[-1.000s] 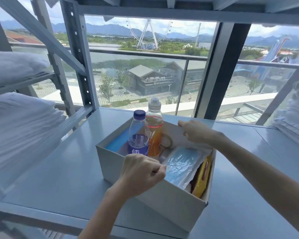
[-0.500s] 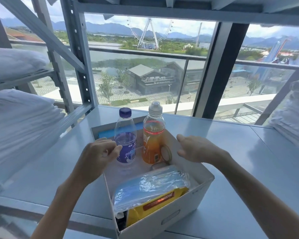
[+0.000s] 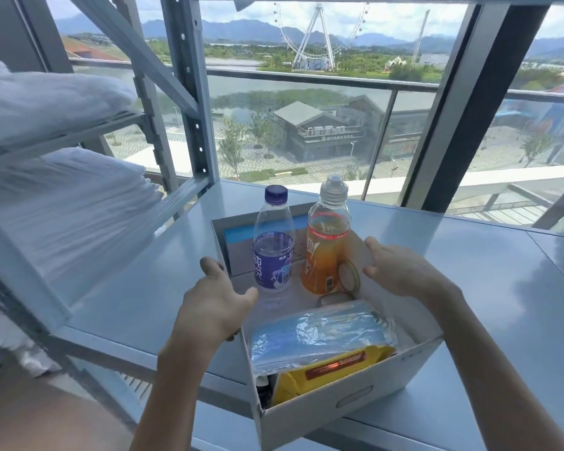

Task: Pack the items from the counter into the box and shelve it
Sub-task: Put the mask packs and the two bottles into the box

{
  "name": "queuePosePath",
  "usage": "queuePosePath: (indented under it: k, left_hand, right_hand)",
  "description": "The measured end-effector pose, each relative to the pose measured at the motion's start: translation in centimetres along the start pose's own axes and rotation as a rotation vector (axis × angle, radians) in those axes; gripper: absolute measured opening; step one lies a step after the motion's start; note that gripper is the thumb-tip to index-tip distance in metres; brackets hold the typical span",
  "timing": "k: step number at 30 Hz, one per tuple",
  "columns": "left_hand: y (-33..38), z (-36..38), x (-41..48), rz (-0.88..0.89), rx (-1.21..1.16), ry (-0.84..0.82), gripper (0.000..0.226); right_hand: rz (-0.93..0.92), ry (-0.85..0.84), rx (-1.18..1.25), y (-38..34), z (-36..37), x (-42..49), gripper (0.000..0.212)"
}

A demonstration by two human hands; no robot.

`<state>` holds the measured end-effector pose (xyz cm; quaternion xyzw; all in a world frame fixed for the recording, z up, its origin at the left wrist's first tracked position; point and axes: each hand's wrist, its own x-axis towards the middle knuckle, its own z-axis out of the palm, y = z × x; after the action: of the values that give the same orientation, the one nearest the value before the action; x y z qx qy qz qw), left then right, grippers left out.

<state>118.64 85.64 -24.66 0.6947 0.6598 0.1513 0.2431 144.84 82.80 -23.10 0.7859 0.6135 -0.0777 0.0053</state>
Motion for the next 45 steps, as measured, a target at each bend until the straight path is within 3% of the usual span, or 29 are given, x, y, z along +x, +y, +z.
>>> queuePosePath:
  k: [5,9,11,13,15,17,18,20,21,23,25,32,38,45]
  left_hand:
    - [0.3,-1.3,1.8,0.064,0.336,-0.024,0.019]
    - [-0.2,-1.6,2.1,0.069,0.345,-0.018,0.016]
    - [-0.5,-1.5,1.9,0.090,0.342,0.072,0.021]
    - [-0.8,-1.4,1.1,0.191,0.302,0.218,0.036]
    - [-1.0,-1.8,-0.2,0.372,0.282,0.360,0.042]
    - [-0.8,-2.5,-1.9,0.552,0.257,0.352,0.035]
    - [-0.5,-2.8,-2.8,0.620,0.227,0.237,0.031]
    - [0.7,-2.9,-3.9,0.651,0.214,-0.172,0.032]
    - [1.3,-2.7,-4.2,0.614,0.258,-0.371,0.037]
    - [2.4,-2.5,-4.1,0.424,0.350,-0.630,0.046]
    - [3.0,-2.4,-3.8,0.342,0.416,-0.675,0.048]
    - [3.0,-1.3,-3.8,0.513,0.642,-0.680,0.036]
    - [2.2,-3.7,-3.5,0.631,0.354,-0.542,0.015]
    - [1.6,-4.2,-3.7,0.565,0.120,-0.796,0.022]
  right_hand:
    - [0.056,-0.013,-0.022,-1.1,0.9,-2.3,0.010]
    - [0.036,0.018,0.059,-1.3,1.4,-3.5,0.011]
    - [-0.001,0.050,0.042,-0.9,1.0,-3.6,0.018]
    - [-0.042,0.203,0.032,-0.6,0.4,-4.2,0.018]
    - [-0.183,0.409,-0.039,-0.7,0.2,-5.1,0.033]
    - [-0.376,0.466,-0.036,-1.1,0.1,-5.9,0.041]
    - [-0.477,0.382,-0.006,-1.4,-0.2,-6.2,0.041]
    - [-0.617,0.032,0.046,-2.1,-0.3,-6.3,0.044]
    - [-0.650,-0.161,0.014,-2.5,-0.3,-6.2,0.049]
    - [-0.684,-0.355,-0.105,-3.0,-0.2,-6.1,0.057]
    - [-0.701,-0.399,-0.198,-3.0,0.0,-5.8,0.063]
    - [-0.768,-0.504,-0.241,-3.2,-0.1,-5.1,0.062]
    - [-0.752,-0.501,0.115,-2.0,-2.6,-4.4,0.033]
    - [-0.825,-0.603,0.050,-2.0,-2.7,-5.0,0.029]
